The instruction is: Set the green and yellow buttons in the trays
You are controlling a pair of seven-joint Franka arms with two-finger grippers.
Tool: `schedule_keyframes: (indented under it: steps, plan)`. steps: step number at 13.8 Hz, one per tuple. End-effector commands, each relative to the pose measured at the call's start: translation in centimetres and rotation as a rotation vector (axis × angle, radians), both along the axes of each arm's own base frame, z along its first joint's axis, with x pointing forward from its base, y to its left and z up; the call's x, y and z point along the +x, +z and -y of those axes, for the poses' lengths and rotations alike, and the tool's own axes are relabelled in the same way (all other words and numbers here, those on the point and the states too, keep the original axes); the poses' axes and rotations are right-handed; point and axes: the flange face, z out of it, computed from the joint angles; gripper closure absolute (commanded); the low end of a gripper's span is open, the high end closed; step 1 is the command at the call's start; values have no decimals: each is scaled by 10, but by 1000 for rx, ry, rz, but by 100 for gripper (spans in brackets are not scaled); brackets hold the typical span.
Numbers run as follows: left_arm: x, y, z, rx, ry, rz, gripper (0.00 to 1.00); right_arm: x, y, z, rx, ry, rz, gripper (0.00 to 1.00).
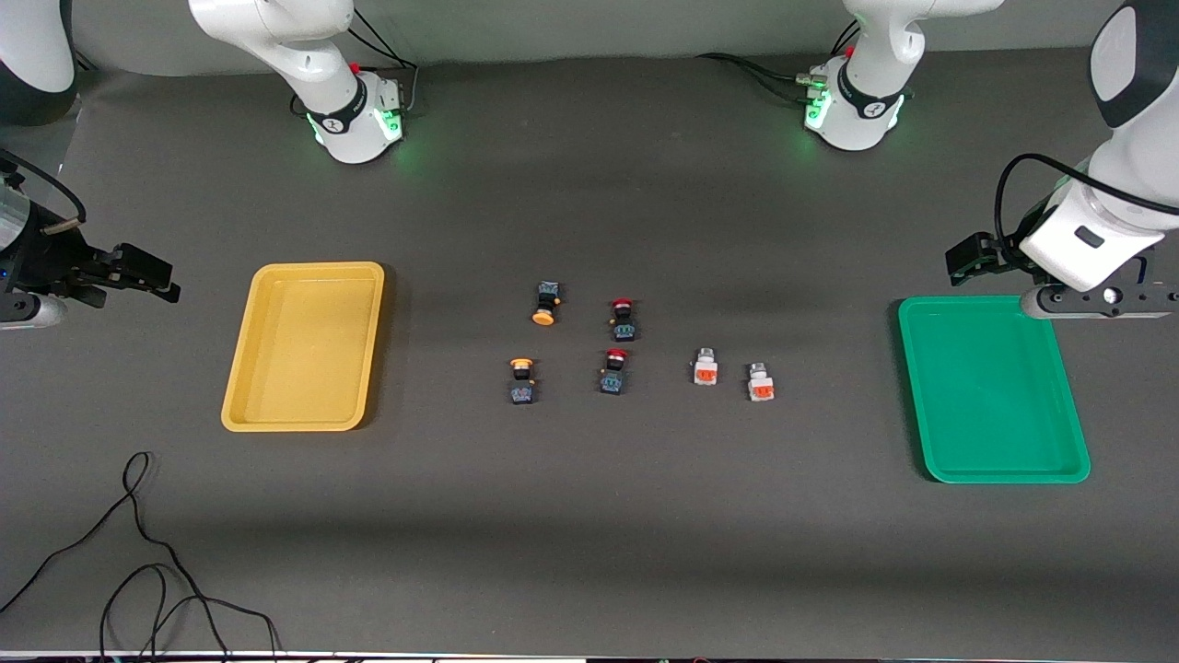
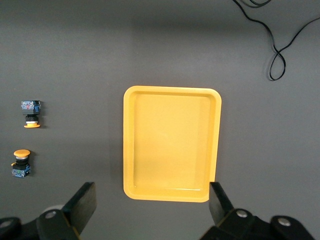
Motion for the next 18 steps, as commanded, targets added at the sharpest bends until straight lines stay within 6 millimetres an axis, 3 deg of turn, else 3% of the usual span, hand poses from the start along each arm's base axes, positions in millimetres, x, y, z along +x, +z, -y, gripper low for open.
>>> schedule_keyframes:
  steps: [1, 14, 18]
  plan:
    - [1, 7, 0, -10, -10, -6, 0, 2, 4, 0, -16, 17, 9, 0]
    - [-1, 5, -1, -10, -6, -26, 0, 5, -2, -5, -10, 25, -1, 0]
    - [-2, 4, 1, -8, 0, -29, 0, 3, -30, -72, -7, 105, -45, 0]
